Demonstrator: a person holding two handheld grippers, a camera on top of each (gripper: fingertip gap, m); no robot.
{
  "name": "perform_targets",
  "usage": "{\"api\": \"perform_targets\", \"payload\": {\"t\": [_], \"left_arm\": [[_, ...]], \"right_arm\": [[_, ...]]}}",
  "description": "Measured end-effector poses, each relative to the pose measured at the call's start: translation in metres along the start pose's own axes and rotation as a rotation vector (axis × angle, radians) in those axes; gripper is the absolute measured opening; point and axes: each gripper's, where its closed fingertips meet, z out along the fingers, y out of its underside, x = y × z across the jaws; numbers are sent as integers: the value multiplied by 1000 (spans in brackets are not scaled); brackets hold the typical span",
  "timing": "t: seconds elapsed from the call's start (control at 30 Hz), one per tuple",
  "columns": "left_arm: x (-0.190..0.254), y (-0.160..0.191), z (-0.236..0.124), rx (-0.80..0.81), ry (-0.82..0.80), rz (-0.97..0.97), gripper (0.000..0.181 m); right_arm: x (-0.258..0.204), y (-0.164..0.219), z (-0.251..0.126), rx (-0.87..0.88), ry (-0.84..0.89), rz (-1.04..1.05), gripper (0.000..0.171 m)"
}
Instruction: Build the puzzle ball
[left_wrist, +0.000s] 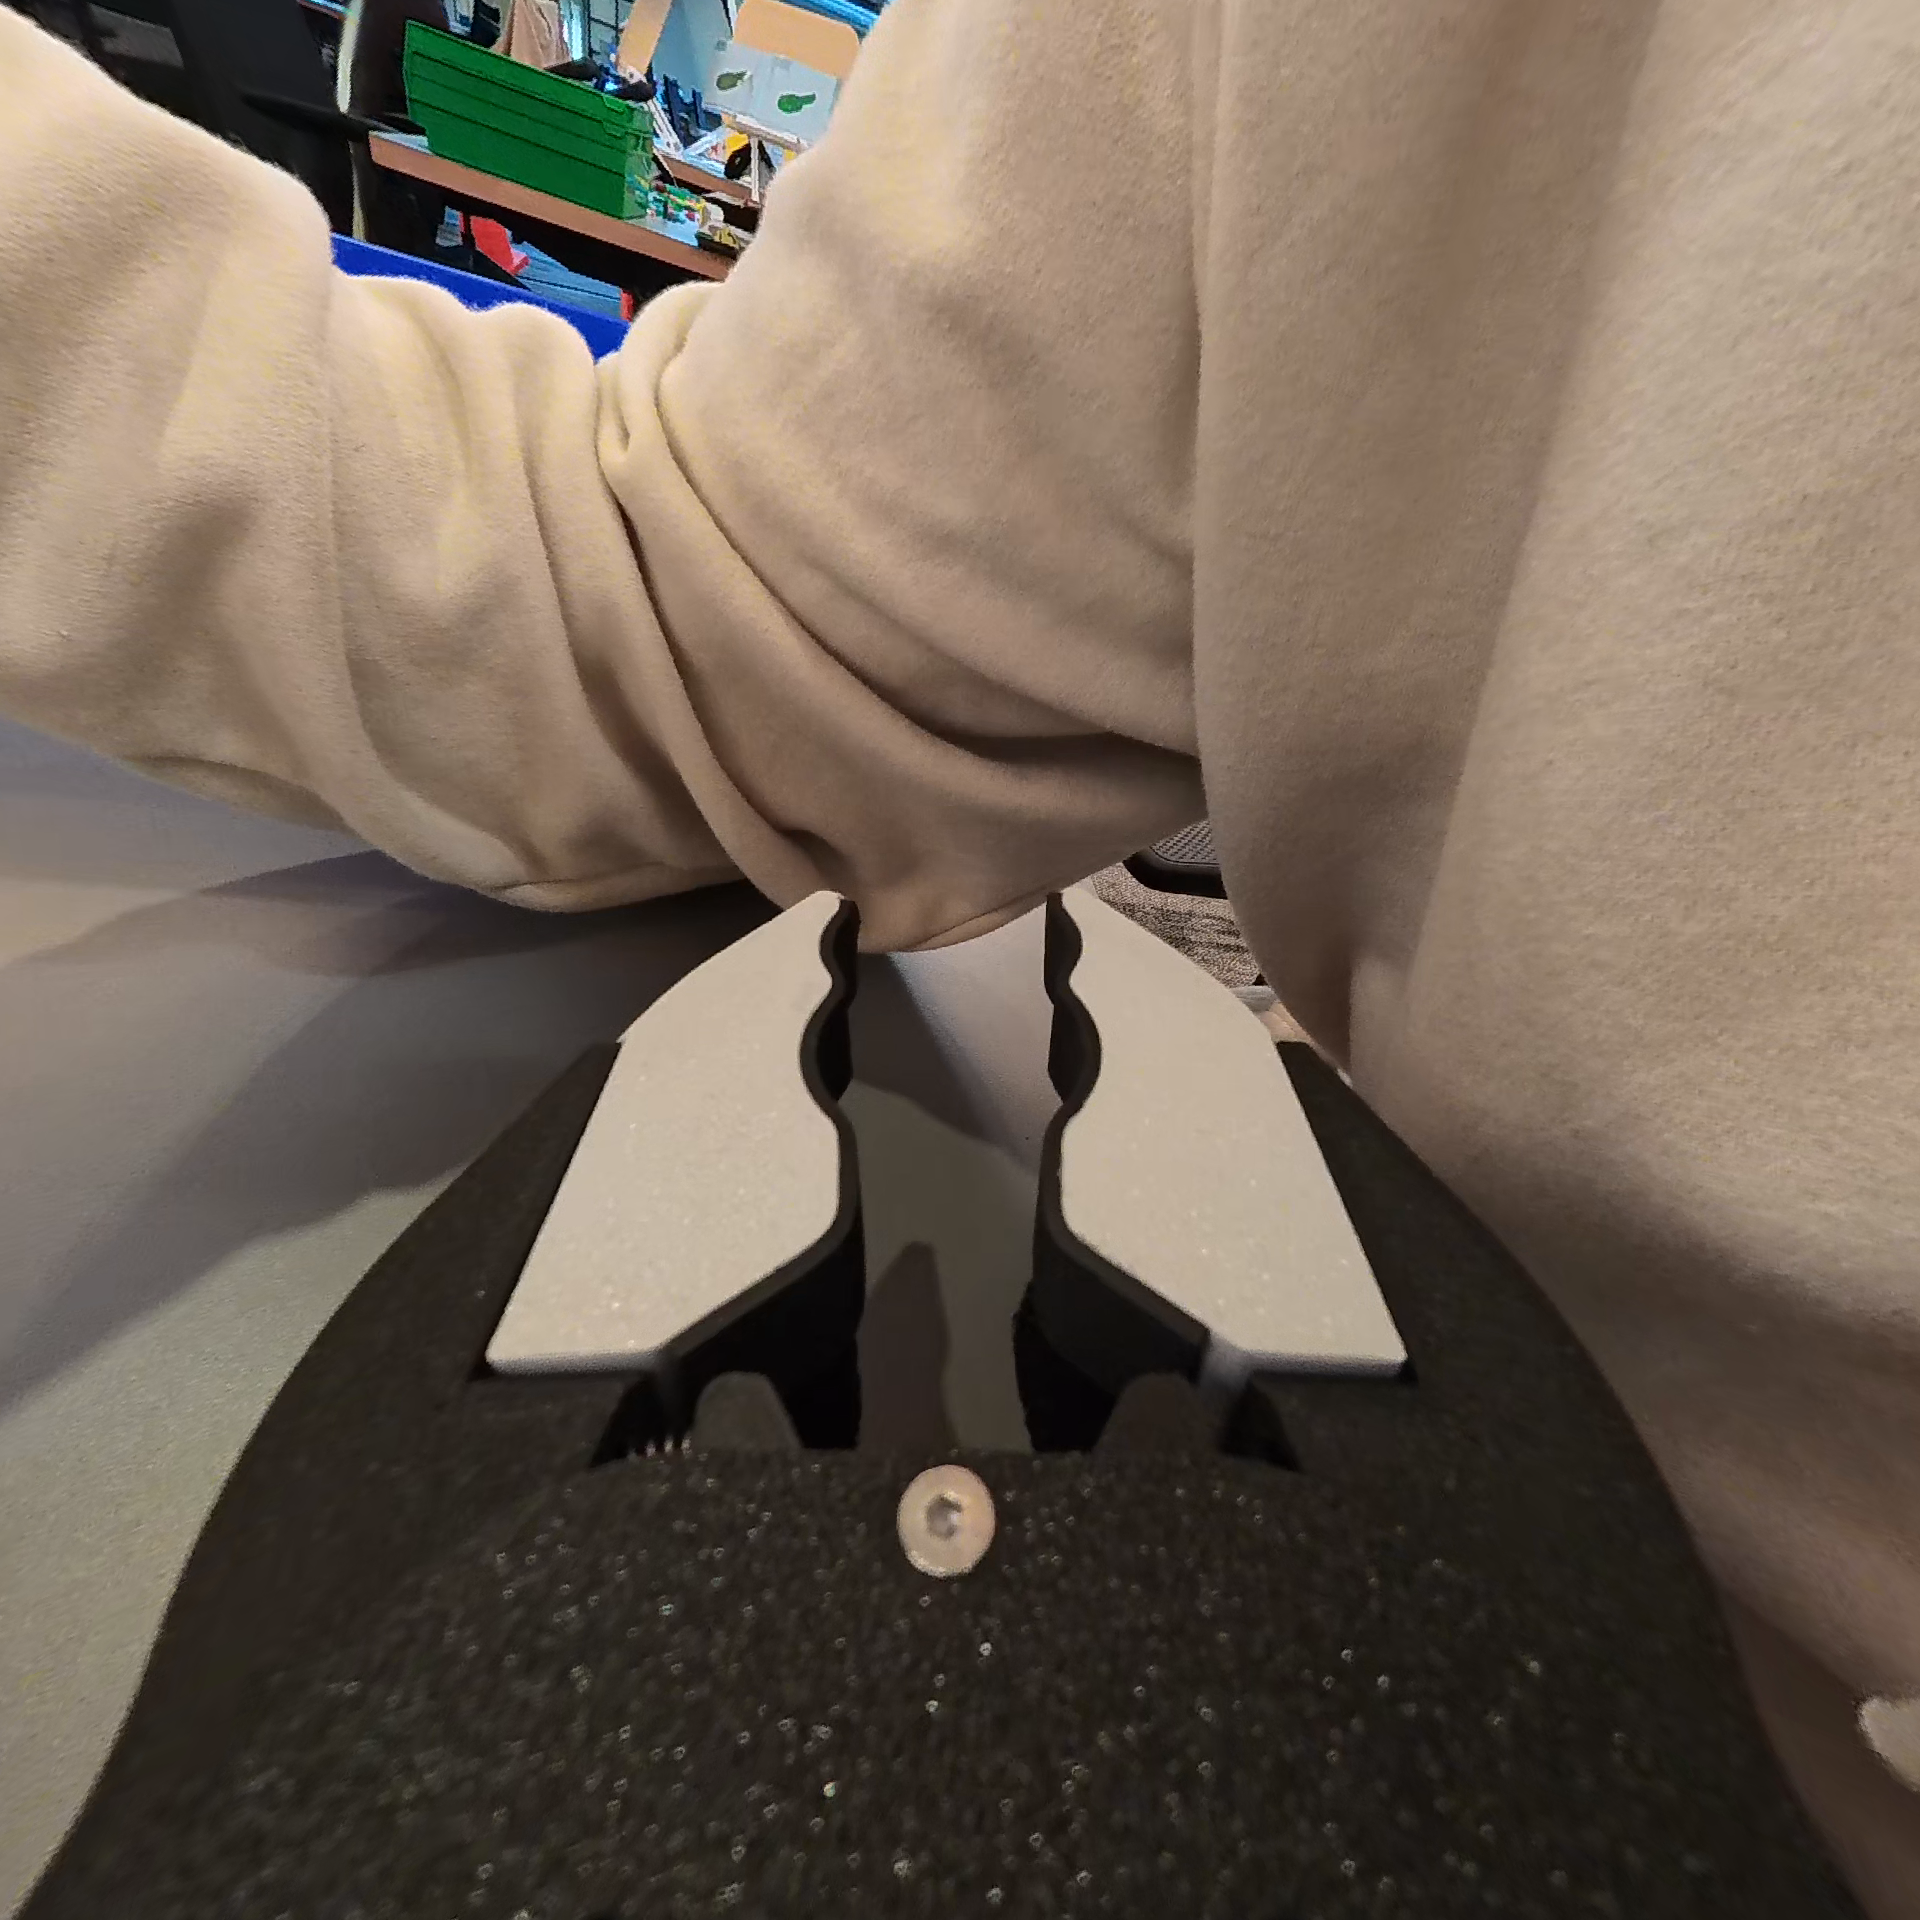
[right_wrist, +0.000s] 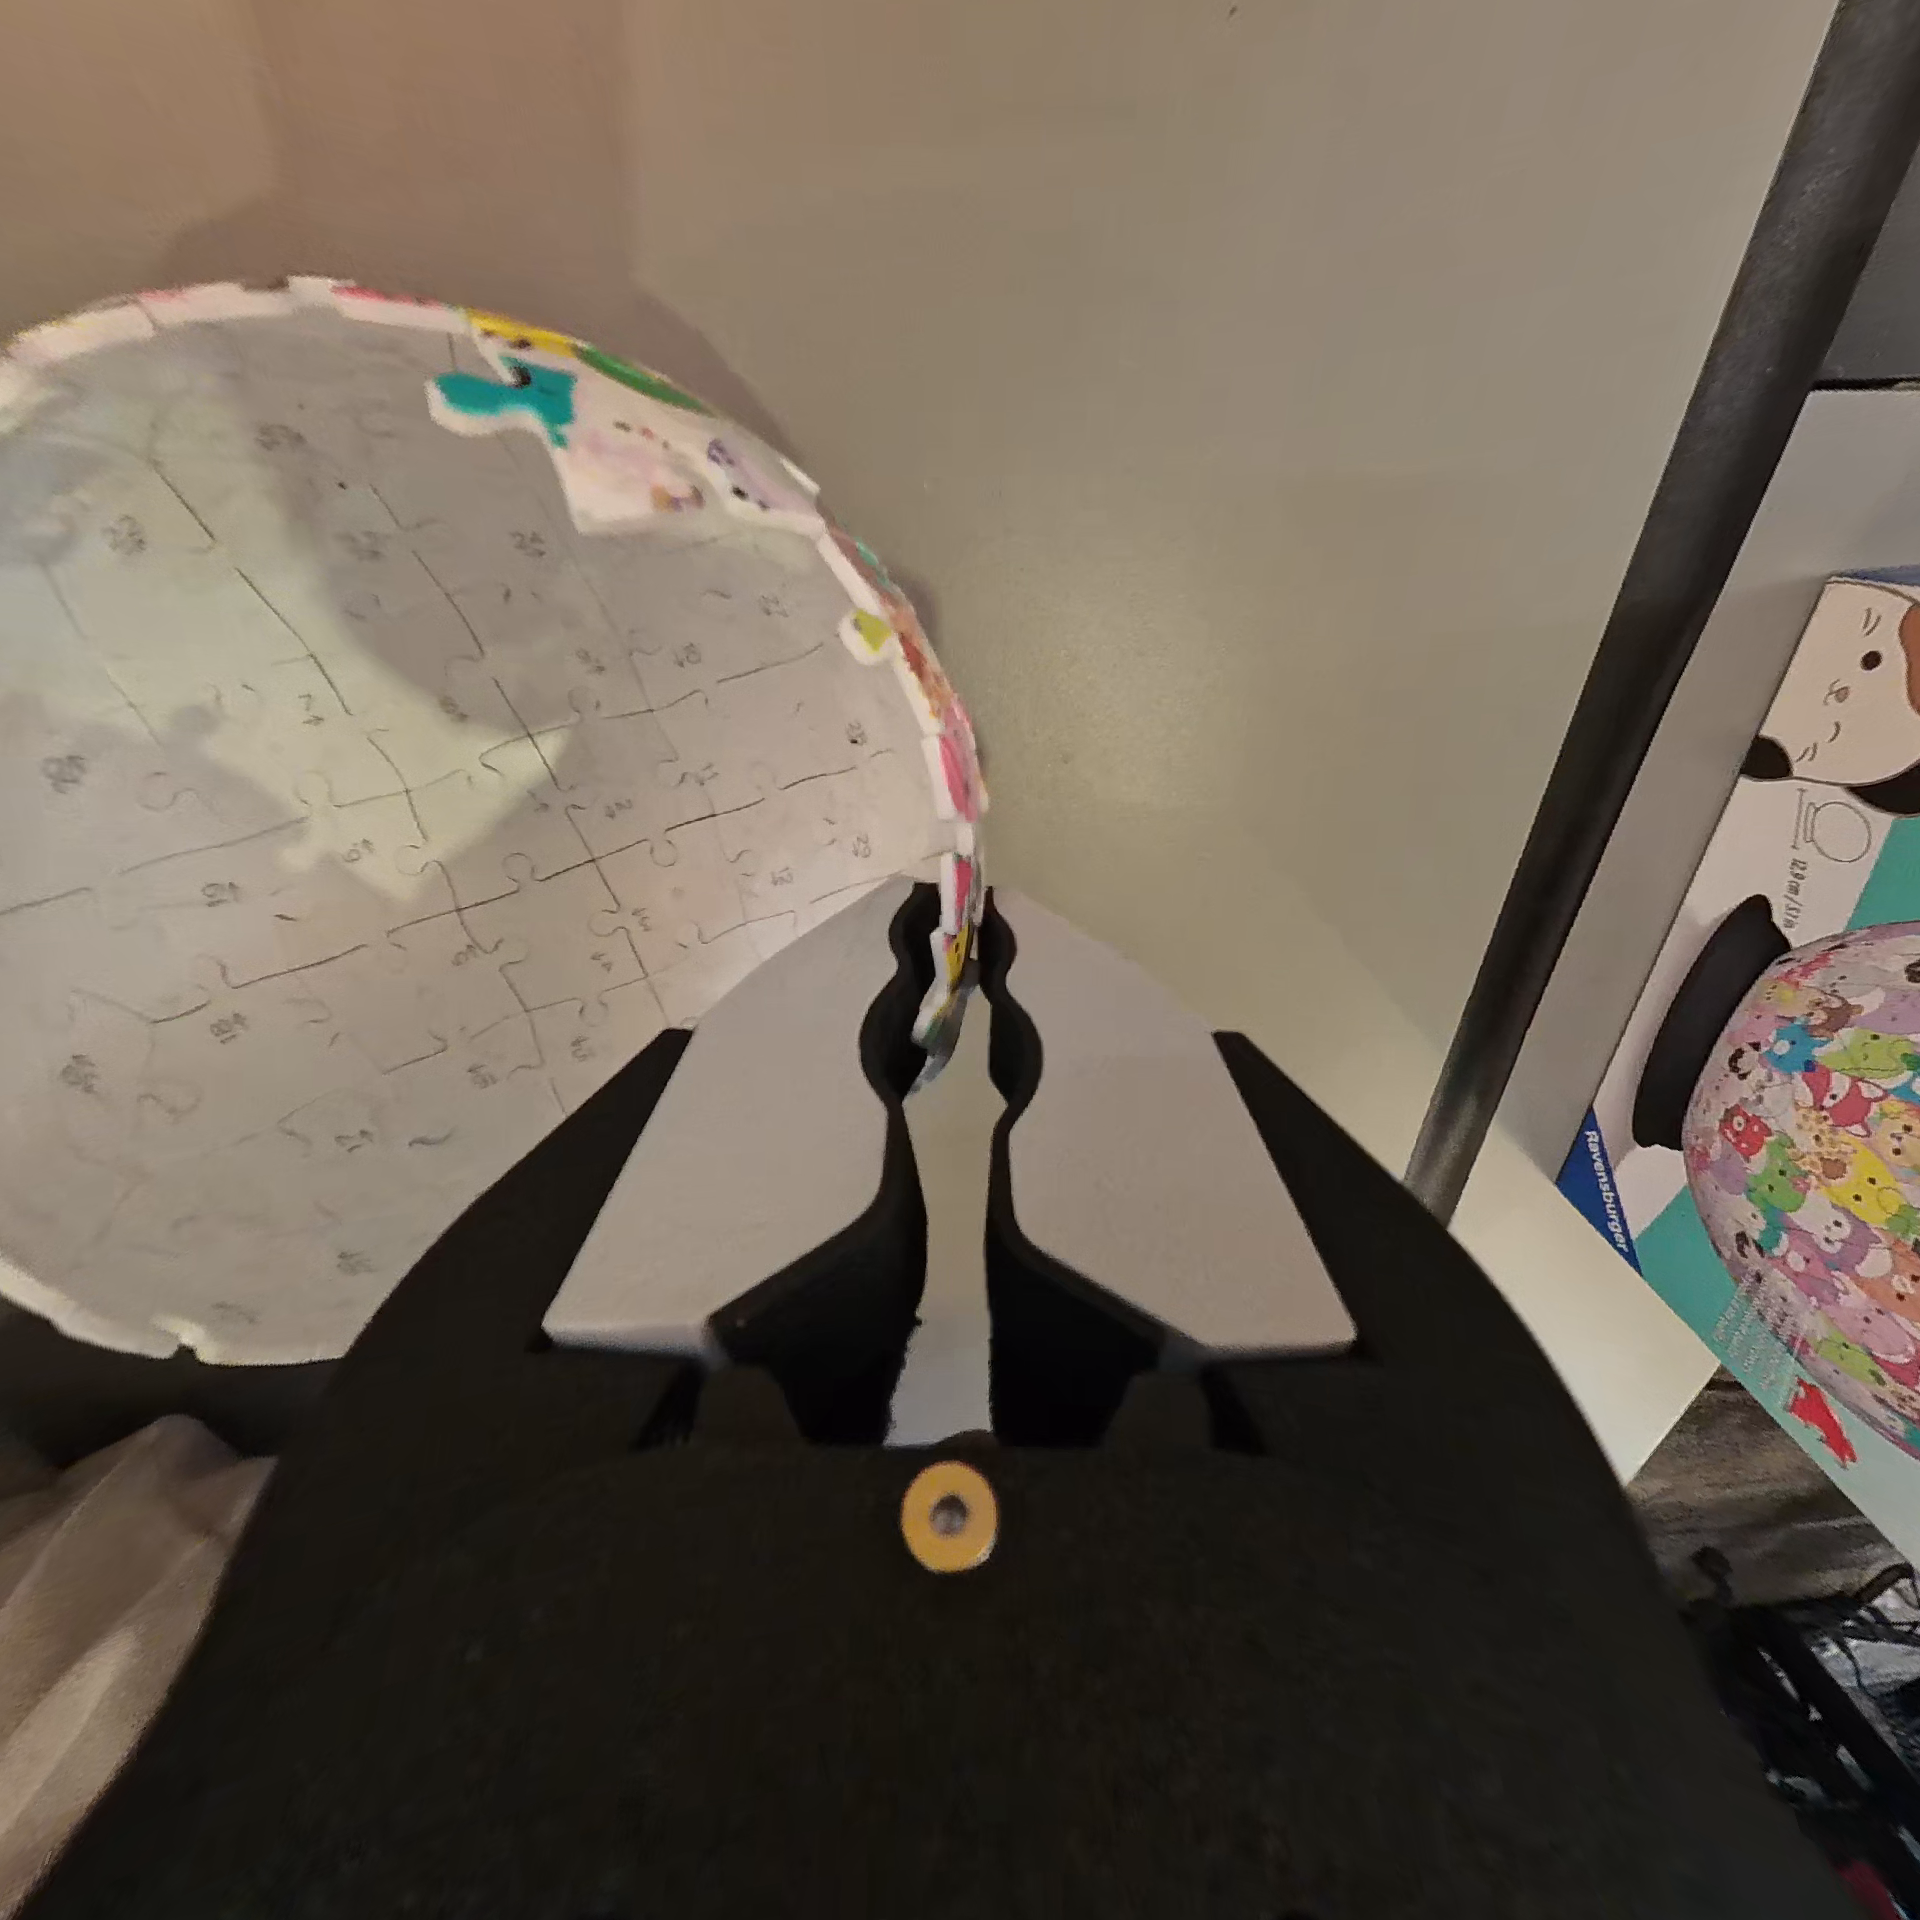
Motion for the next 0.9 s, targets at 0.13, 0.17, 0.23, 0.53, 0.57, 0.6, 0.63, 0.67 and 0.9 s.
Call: {"api": "perform_targets", "payload": {"t": [0.13,0.17,0.23,0.53,0.57,0.6,0.63,0.67,0.9], "left_arm": [[-5,-3,-2,21,-15,-13,34],[-8,-4,-3,25,-20,-18,34],[-12,-6,-4,35,-29,-25,34],[-43,-34,-25,115,-186,-30,26],[-52,-47,-33,136,-239,-48,24],[-61,-61,-44,146,-290,-74,22],[-68,-76,-57,151,-331,-95,20],[-76,-91,-73,154,-381,-112,19],[-170,-123,-199,-234,-767,-235,29]], "right_arm": [[4,-1,-4,29,53,-15,30],[5,-2,-8,48,62,-15,31],[4,-3,-16,94,75,-20,31],[23,23,-75,673,131,276,23],[25,28,-76,753,88,358,17],[23,32,-76,809,31,416,18],[19,34,-75,846,-19,437,20],[14,35,-74,857,-38,431,24],[-4,20,-51,688,75,271,24]]}}
